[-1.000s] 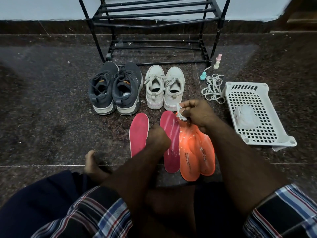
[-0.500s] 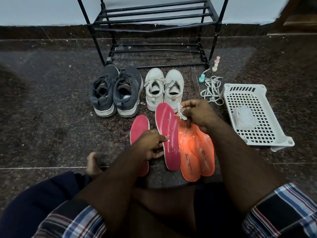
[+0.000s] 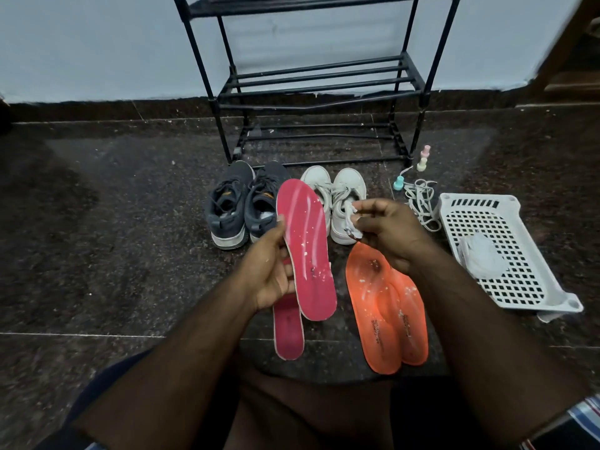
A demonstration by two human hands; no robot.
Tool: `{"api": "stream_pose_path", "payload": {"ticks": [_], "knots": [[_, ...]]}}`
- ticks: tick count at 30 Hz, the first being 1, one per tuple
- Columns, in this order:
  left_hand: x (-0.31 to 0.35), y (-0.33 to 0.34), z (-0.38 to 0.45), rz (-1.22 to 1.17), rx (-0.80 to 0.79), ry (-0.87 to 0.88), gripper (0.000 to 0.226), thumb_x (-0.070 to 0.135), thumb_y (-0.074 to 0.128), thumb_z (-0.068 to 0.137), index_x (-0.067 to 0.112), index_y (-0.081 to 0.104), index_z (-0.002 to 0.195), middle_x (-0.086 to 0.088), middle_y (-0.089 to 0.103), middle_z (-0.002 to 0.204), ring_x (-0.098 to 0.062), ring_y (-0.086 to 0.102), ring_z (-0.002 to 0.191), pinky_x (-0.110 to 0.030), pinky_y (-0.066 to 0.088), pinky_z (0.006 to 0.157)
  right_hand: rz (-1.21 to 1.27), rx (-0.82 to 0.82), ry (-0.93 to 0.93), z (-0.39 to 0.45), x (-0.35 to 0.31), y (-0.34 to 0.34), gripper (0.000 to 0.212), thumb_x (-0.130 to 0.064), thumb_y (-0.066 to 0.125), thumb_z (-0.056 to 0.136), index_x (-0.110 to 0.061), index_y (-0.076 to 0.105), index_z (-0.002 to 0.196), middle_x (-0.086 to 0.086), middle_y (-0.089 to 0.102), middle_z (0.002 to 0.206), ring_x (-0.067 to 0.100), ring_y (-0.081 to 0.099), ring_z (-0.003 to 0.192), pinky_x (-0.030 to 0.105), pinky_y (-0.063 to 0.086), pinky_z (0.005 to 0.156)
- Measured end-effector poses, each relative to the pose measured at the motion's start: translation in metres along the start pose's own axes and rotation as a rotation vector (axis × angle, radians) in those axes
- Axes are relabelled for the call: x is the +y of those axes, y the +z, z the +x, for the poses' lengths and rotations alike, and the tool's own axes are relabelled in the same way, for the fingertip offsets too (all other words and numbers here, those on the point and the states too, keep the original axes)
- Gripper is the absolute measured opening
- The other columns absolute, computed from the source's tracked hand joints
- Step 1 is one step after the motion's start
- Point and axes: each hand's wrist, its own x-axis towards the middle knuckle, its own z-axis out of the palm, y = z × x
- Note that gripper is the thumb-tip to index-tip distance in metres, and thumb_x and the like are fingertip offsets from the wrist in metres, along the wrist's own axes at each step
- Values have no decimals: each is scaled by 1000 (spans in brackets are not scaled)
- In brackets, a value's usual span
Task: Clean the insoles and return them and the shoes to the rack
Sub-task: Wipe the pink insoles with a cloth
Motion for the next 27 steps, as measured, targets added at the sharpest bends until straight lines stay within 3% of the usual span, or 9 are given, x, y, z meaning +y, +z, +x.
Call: {"api": "stream_pose_path", "payload": {"ticks": [2,4,8,11,15,18,22,25,27], "knots": [[-1,-4,-2,-44,-12,46,68,67,43,92,11,68,121,-12,73,103,-31,72,90,-52,58,79,55,-7,7,-2,-2,-1,23,8,61,86,-12,67,96,1,66,78,10,62,70,22,54,64],[-3,-6,-1,-126,-60,90,72,68,47,85,11,67,124,-14,70,107,-30,70,91,-54,55,88,96,2,20,-1,-3,-4,24,7,61,86,-10,67,102,5,68,86,17,63,81,30,53,77],[-3,-9,6,-210,-189,98,74,69,43,87,10,70,123,-15,70,105,-31,68,94,-64,36,110,153,26,36,-1,-6,-5,31,7,59,88,-3,63,117,17,66,111,26,62,101,44,48,99],[-2,-8,11,-226,-253,87,78,72,37,90,10,68,127,-17,68,114,-35,66,101,-70,28,111,195,20,35,1,-6,-6,35,6,59,88,2,59,122,25,62,122,29,61,105,49,46,103],[-5,-3,11,-236,-277,47,79,73,29,95,12,68,126,-14,67,119,-35,67,97,-60,44,99,257,12,27,2,-10,-6,39,7,59,87,3,56,126,21,61,116,26,62,101,39,56,91],[-4,0,10,-252,-296,38,76,70,31,96,11,66,130,-14,63,127,-33,65,96,-51,46,93,287,34,-15,-1,-18,-4,37,9,57,88,1,57,124,11,67,99,13,67,79,28,59,72],[-2,2,9,-248,-337,36,76,67,28,99,10,58,138,-16,49,149,-34,62,100,-47,47,89,225,64,-123,-4,-27,0,30,7,59,88,-2,62,117,4,69,89,10,66,74,24,56,72],[-2,3,8,-243,-370,34,75,65,28,99,10,57,140,-16,49,149,-34,60,104,-47,48,87,101,130,-250,-5,-32,4,23,5,66,84,-3,69,106,9,69,88,19,63,79,28,53,72],[-2,3,8,-252,-380,23,73,65,29,98,11,56,141,-16,50,149,-35,61,106,-48,47,91,-26,187,-363,-6,-36,6,20,5,69,82,-12,72,93,4,72,84,17,65,78,30,54,74]]}}
